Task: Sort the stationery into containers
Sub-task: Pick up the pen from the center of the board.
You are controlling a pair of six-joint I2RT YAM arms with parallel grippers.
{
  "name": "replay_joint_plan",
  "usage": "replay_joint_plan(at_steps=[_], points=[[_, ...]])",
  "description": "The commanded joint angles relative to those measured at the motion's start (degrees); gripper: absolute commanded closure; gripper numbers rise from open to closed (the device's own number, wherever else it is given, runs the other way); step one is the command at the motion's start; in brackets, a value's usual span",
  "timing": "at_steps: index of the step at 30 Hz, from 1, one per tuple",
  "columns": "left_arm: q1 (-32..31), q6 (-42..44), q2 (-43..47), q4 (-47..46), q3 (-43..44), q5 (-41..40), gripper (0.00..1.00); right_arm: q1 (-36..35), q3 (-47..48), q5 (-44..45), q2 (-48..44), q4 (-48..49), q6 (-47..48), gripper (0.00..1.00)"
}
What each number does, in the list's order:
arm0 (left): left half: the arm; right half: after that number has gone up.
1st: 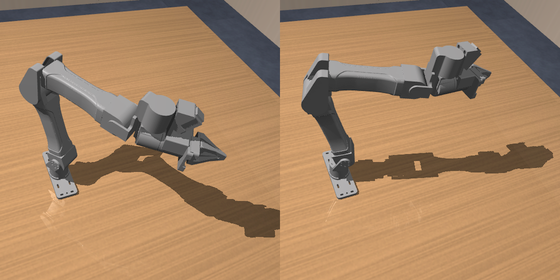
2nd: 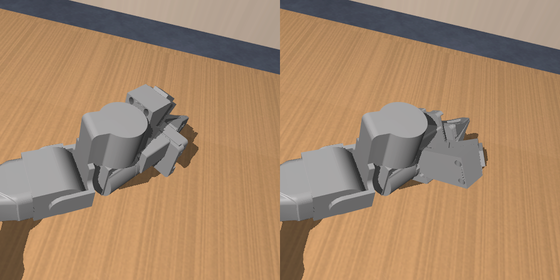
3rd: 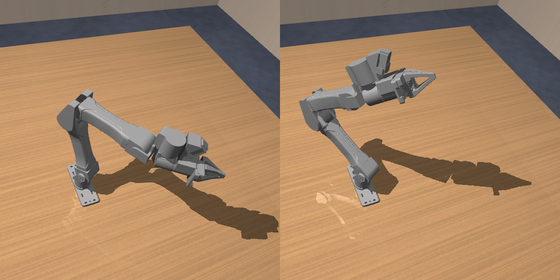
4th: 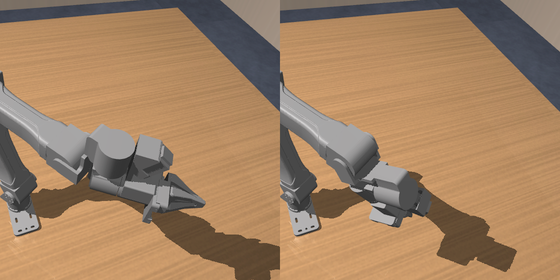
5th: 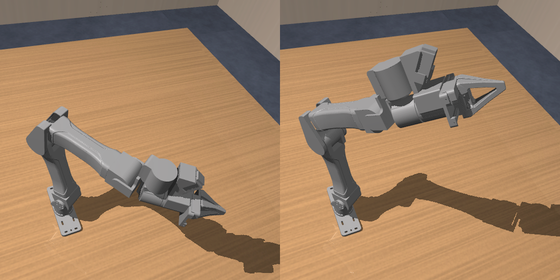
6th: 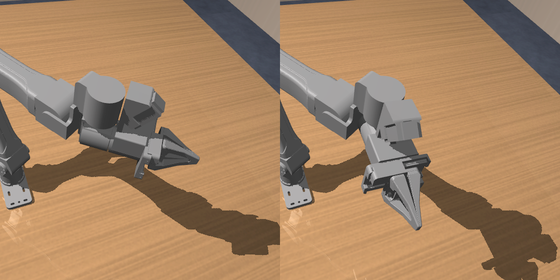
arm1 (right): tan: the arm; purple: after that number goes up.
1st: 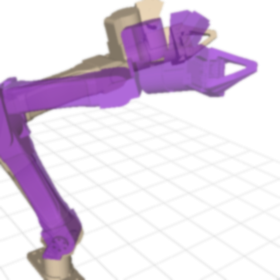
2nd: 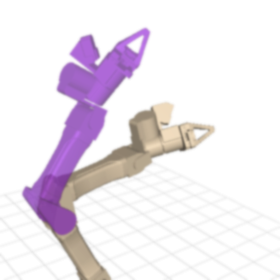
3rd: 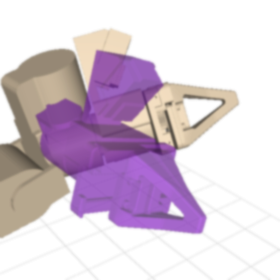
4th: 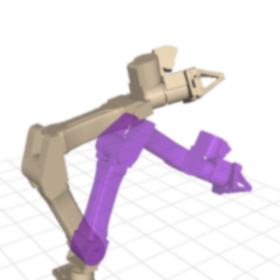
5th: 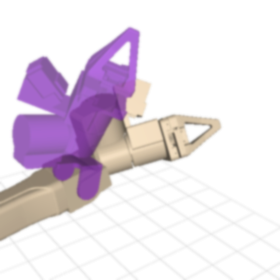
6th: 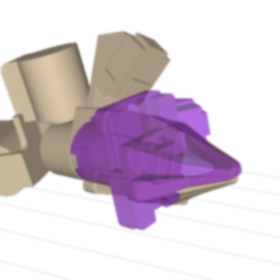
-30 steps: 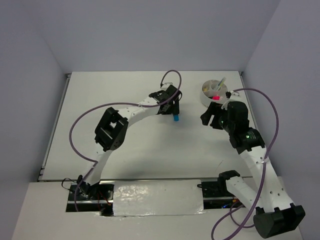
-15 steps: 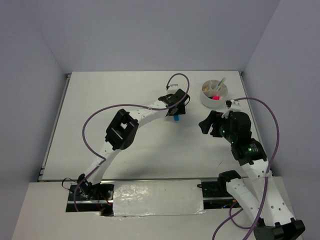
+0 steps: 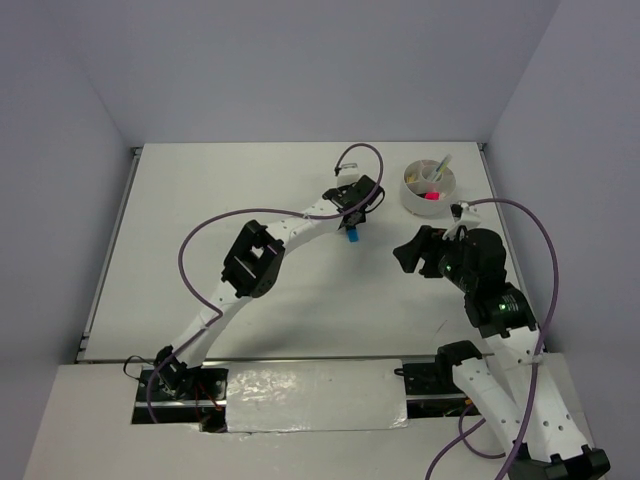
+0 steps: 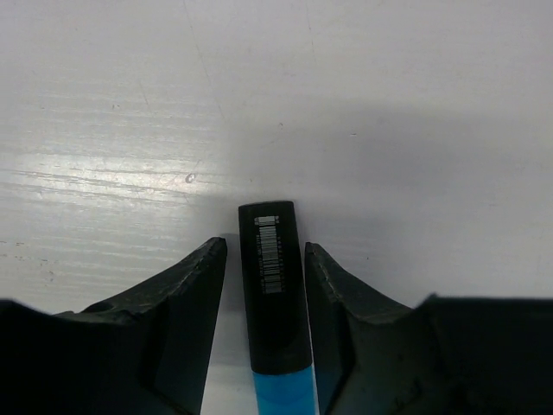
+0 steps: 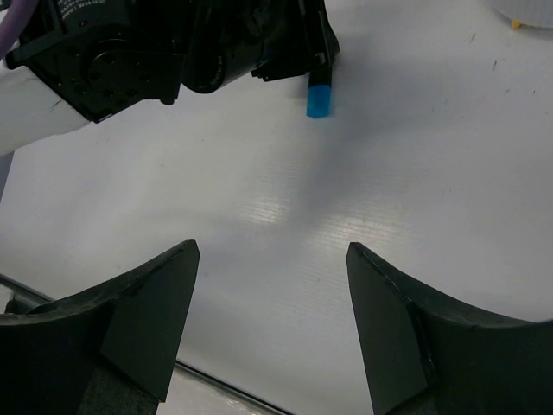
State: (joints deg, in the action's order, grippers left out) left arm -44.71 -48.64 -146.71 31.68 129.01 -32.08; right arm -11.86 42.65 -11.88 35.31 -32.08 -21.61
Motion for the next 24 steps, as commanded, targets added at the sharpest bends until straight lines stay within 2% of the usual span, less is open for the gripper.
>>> replay_joint_plan(at_steps=[1, 8, 11, 12, 13, 18, 21, 24], points=[[-0.29, -1.37, -1.99, 4.7, -0.95, -0.71, 0.46, -0.45, 1.47, -1.92, -0.33, 2.72, 0.42, 0.23], [-1.78, 0.39, -3.4, 8.91, -3.24, 0.09, 0.46, -0.53, 0.68, -2.62, -1.29, 3.42, -0.01, 0.23], [-2.31, 0.04, -2.44, 10.33, -6.13, 0.7, 0.51, -0.45, -0.11, -3.15, -2.35, 4.12, -1.07, 0.23], [-2.66, -0.31, -2.17, 10.85, -7.01, 0.44, 0.6, -0.53, -0.29, -3.41, -2.87, 4.3, -1.42, 0.23], [-2.75, -0.66, -1.3, 11.29, -9.02, 0.35, 0.62, -0.54, -0.73, -3.76, -3.05, 4.74, -1.86, 0.23], [-3.63, -0.57, 4.23, 9.45, -19.82, 2.71, 0.64, -0.54, -1.34, -5.26, -3.76, 5.71, -3.0, 0.23], [-4.51, -0.66, 7.92, 4.98, -28.79, 5.52, 0.61, -0.45, -1.87, -5.52, -4.2, 5.8, -3.18, 0.23], [-5.39, -1.19, 10.39, 0.42, -36.18, 10.44, 0.48, -0.62, -2.92, -5.26, -4.11, 5.36, -3.0, 0.23]])
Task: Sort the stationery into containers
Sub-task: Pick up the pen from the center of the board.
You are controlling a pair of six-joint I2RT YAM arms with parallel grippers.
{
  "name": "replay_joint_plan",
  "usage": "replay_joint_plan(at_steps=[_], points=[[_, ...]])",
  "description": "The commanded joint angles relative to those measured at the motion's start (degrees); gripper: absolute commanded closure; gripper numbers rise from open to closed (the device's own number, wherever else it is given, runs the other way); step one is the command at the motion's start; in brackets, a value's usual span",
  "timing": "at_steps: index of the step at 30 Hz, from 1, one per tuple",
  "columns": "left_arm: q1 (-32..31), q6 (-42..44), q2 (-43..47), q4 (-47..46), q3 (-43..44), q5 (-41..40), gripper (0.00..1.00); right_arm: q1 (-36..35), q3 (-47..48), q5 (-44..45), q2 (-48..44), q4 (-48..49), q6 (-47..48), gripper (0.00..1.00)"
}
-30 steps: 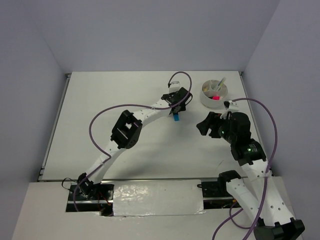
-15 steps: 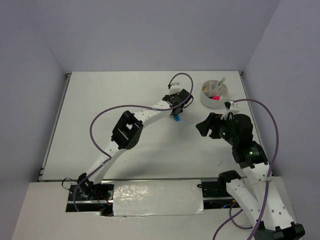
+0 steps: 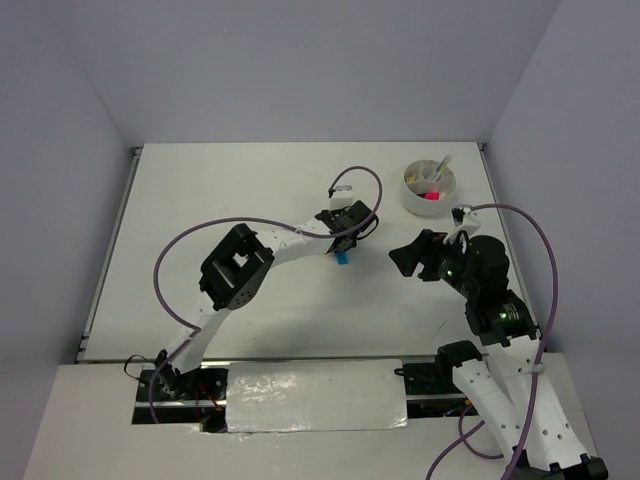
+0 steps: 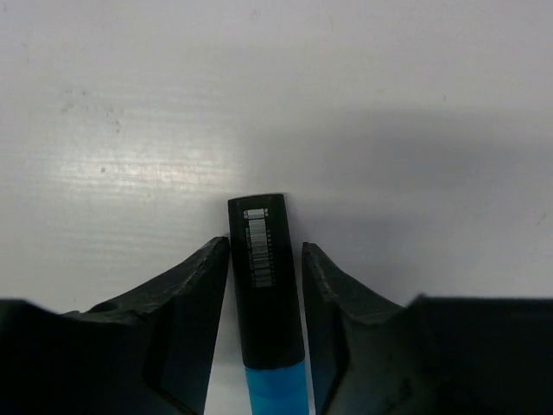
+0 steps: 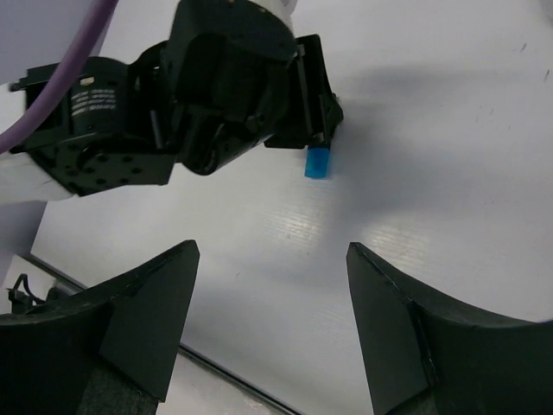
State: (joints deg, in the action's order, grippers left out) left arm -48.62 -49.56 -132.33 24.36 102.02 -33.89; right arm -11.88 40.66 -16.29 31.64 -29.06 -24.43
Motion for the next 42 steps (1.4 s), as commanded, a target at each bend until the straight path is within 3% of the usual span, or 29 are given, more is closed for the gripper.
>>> replay_joint_plan(at_steps=[1, 3, 4, 5, 6, 8, 12, 15, 23, 27, 34, 42], points=[[-1.82, -0.53, -3.46, 6.68, -10.6, 12.96, 0.46, -0.6, -1.29, -0.76, -0.61, 2.43, -0.27, 0.23], [-2.09, -1.32, -2.41, 4.57, -14.2, 14.11, 0.45, -0.6, -2.08, -0.58, -1.22, 2.43, -0.71, 0.22], [-2.44, -1.5, -2.23, 3.86, -15.0, 14.9, 0.5, -0.69, -2.25, -0.67, -1.66, 2.43, -0.89, 0.22], [-2.53, -1.76, -2.05, 3.68, -16.22, 14.99, 0.75, -0.69, -2.34, -0.67, -2.02, 2.34, -1.06, 0.22], [-2.79, -1.94, -1.79, 3.5, -16.67, 14.82, 0.79, -0.69, -2.34, -0.84, -2.11, 2.17, -1.15, 0.22], [-3.15, -2.55, -1.44, 3.59, -17.55, 14.56, 1.0, -0.69, -2.26, -0.93, -2.54, 1.64, -1.33, 0.22], [-3.32, -4.13, 4.0, 3.15, -20.36, 13.68, 1.0, -0.69, -3.48, -4.77, -3.07, 3.3, -1.41, 0.22], [-3.32, -7.56, 11.37, 2.62, -22.65, 11.66, 1.0, -0.69, -8.22, -9.71, -3.51, 9.97, -2.55, 0.22], [-3.5, -16.35, 31.51, -2.21, -26.96, 9.81, 1.0, -2.44, -21.57, -6.03, -2.02, 24.38, -8.35, 0.23], [-3.59, -20.92, 36.7, -2.92, -28.36, 8.84, 1.0, -10.07, -25.1, -4.28, -0.79, 32.66, -10.73, 0.23], [-4.81, -34.0, 42.76, 1.03, -30.29, 4.27, 1.0, -29.48, -26.51, 15.64, 1.23, 45.13, -13.8, 0.23], [-7.54, -42.45, 48.13, 3.15, -32.06, 0.23, 1.0, -40.24, -25.55, 32.98, 8.6, 54.36, -13.98, 0.27]])
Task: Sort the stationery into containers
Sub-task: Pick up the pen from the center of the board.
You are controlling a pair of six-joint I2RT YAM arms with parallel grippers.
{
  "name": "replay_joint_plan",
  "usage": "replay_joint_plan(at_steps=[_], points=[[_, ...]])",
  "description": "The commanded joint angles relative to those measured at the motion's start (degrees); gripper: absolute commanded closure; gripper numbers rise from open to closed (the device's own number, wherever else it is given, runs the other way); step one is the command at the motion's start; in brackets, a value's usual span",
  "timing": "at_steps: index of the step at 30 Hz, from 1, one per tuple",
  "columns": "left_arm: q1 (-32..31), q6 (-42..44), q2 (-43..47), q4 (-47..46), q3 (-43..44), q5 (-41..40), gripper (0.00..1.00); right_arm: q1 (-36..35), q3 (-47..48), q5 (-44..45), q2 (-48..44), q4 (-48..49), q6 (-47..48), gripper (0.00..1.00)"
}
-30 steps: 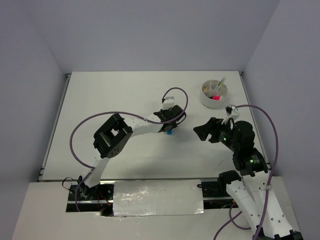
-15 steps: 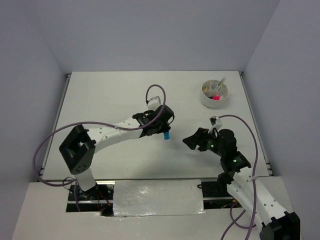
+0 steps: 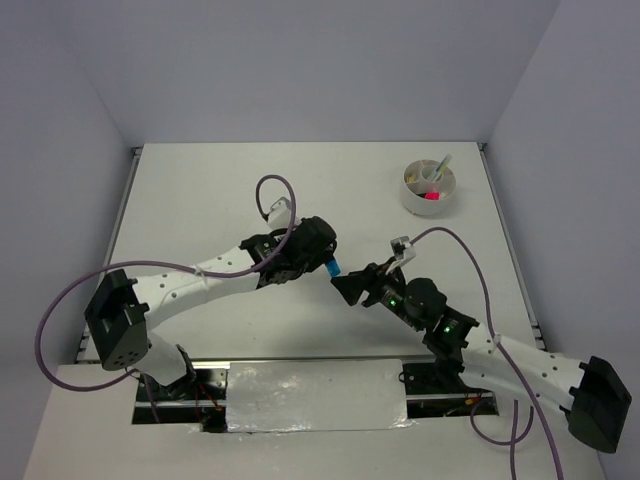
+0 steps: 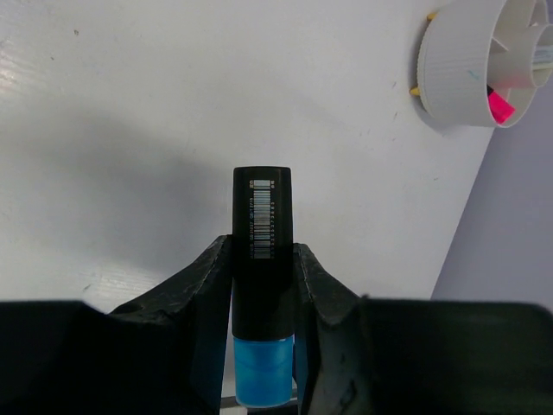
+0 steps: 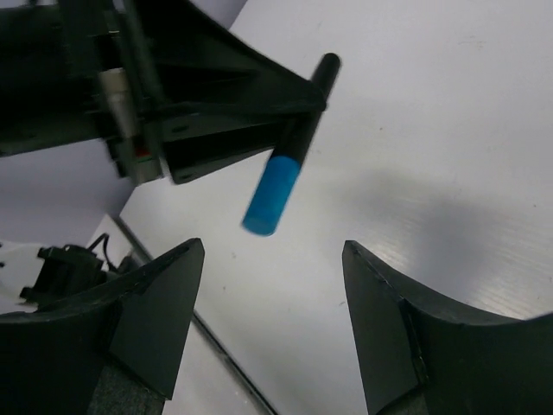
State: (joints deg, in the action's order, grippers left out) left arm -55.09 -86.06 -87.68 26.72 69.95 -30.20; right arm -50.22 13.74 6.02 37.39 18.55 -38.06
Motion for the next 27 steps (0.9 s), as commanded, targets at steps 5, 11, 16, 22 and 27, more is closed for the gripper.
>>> replay_joint_plan(at_steps=[5, 11, 16, 22, 27], points=[[-1.77, -7.28, 5.24, -0.26, -1.39, -4.61, 1.0, -5.76, 4.89, 16.55, 9.72, 8.26, -1.13, 0.35], [-1.86, -7.45, 6.99, -1.23, -3.33, -4.43, 1.0, -6.56, 5.16, 16.22, 11.66, 13.71, 1.67, 0.4], [-1.86, -7.02, 8.75, -2.28, -4.82, -4.0, 1.0, -6.74, 5.07, 13.32, 11.39, 16.17, 6.59, 0.4], [-1.86, -5.44, 9.02, -1.67, -4.21, -2.68, 1.0, -6.65, 5.86, 7.34, 11.48, 15.64, 12.66, 0.37], [-1.86, -4.12, 9.81, -3.34, -4.74, -2.41, 1.0, -6.65, 3.67, 5.93, 9.38, 17.23, 13.9, 0.3]])
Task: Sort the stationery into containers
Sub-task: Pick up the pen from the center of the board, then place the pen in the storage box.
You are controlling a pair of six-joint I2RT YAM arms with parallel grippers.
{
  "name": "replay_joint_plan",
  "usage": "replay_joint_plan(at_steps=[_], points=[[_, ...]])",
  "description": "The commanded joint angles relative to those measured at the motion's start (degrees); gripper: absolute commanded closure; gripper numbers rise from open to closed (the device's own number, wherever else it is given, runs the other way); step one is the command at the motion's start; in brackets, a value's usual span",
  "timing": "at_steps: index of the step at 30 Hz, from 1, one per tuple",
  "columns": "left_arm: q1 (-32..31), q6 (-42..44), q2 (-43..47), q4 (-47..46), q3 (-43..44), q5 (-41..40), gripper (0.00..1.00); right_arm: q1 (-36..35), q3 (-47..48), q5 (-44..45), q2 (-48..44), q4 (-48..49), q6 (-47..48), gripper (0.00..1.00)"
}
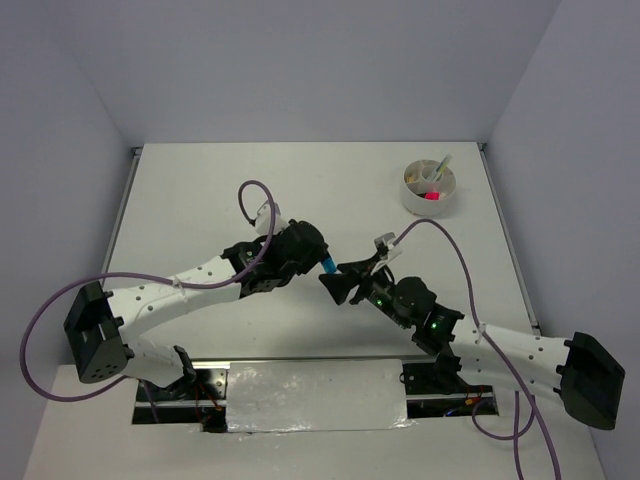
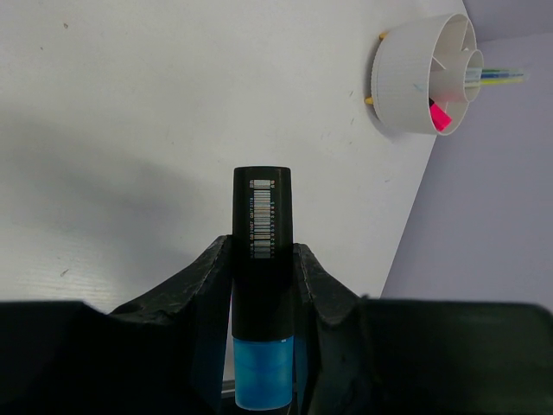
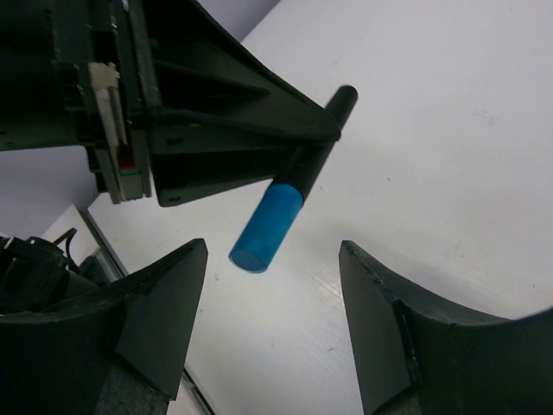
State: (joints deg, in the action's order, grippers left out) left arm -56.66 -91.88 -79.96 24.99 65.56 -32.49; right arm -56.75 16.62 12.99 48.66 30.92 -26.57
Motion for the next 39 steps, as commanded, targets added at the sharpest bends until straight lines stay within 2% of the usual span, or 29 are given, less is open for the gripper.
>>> replay_joint_plan(at_steps=[1, 7, 11, 14, 18, 20, 24, 25, 26, 28, 32, 35, 36, 37, 38, 39], points=[[-0.29, 1.7, 2.27, -1.35, -0.17, -0.2, 1.0, -0.11, 0.0, -1.48, -2.25, 6.42, 2.57, 0.29], [-0.29, 2.23, 2.71, -2.58, -0.78, 0.76, 1.0, -0.11, 3.06, 3.26, -0.77, 2.22, -0.15, 0.29], [-0.29, 1.79, 3.15, -2.4, -1.05, 0.59, 1.0, -0.11, 5.61, 4.23, 2.04, 0.11, -1.11, 0.36], [-0.29, 1.88, 3.58, -2.32, -1.05, 0.41, 1.0, -0.03, 5.26, 3.79, 2.58, 2.04, -1.56, 0.39], [-0.29, 1.61, 4.11, -1.97, -1.57, 0.5, 1.0, -0.11, 6.22, 4.58, 2.57, 1.44, -1.73, 0.52], [-0.29, 1.26, 4.38, -2.4, -2.36, 0.59, 1.0, -0.11, 6.75, 4.85, 3.1, 0.9, -2.0, 0.62], [-0.29, 1.26, 4.82, -3.02, -2.89, 0.67, 1.0, -0.11, 7.46, 5.46, 4.42, 0.81, -3.22, 0.7], [-0.29, 1.09, 4.73, -2.93, -2.89, 0.85, 1.0, -0.11, 7.72, 5.46, 4.68, 0.64, -3.4, 0.78], [-0.29, 1.17, 4.73, -2.93, -2.89, 0.94, 1.0, -0.11, 8.42, 5.64, 5.47, 0.03, -3.58, 0.82], [-0.38, 1.08, 4.73, -3.11, -3.16, 1.11, 1.0, -0.11, 9.04, 6.08, 6.18, -0.24, -4.19, 1.0], [-0.38, 1.08, 5.25, -3.02, -3.68, 0.94, 1.0, -0.03, 9.39, 6.78, 6.09, -0.68, -4.2, 1.0], [-0.29, 2.92, 5.96, -3.28, -4.65, -0.28, 1.0, 0.06, 11.14, 8.71, 4.43, -6.71, -4.46, 1.0], [-0.2, 3.71, 6.13, -3.46, -5.09, -0.9, 0.94, 0.06, 12.02, 9.15, 3.81, -9.53, -4.63, 1.0], [-0.03, 4.33, 6.31, -3.46, -5.09, -1.43, 0.75, 0.15, 14.21, 10.72, 3.37, -15.65, -5.77, 1.0], [0.06, 5.21, 6.57, -3.2, -5.09, -2.22, 0.62, 0.32, 15.45, 11.17, 3.02, -18.58, -6.39, 1.0], [0.41, 5.74, 6.75, -3.46, -5.09, -2.66, 0.26, 0.5, 16.59, 11.35, 2.93, -21.31, -6.83, 1.0]])
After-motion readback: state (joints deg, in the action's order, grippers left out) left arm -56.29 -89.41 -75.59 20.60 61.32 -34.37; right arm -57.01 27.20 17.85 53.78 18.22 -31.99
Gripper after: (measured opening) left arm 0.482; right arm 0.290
